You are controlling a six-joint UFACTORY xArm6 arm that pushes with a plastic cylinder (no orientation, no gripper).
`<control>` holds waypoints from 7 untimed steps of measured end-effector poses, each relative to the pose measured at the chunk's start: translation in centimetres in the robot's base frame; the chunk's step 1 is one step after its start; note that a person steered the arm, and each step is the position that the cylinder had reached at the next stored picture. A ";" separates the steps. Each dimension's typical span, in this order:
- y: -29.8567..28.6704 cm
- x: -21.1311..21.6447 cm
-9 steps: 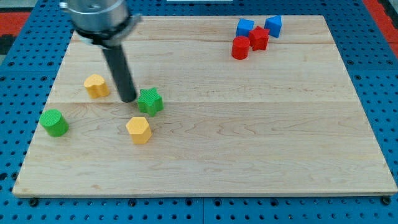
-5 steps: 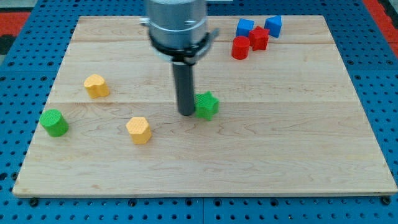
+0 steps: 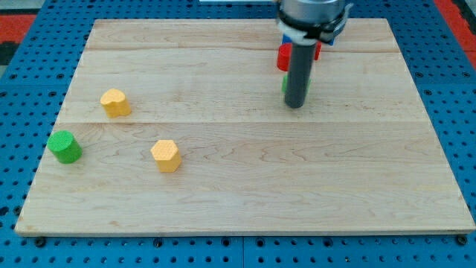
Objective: Push the green star into the red circle
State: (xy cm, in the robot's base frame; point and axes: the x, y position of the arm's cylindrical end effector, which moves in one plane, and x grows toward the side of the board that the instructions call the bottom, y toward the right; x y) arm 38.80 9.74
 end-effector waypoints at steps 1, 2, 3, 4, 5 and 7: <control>0.4 -2.9; 0.4 -3.4; 2.0 4.4; 1.5 13.8; -1.4 18.7; -16.5 23.0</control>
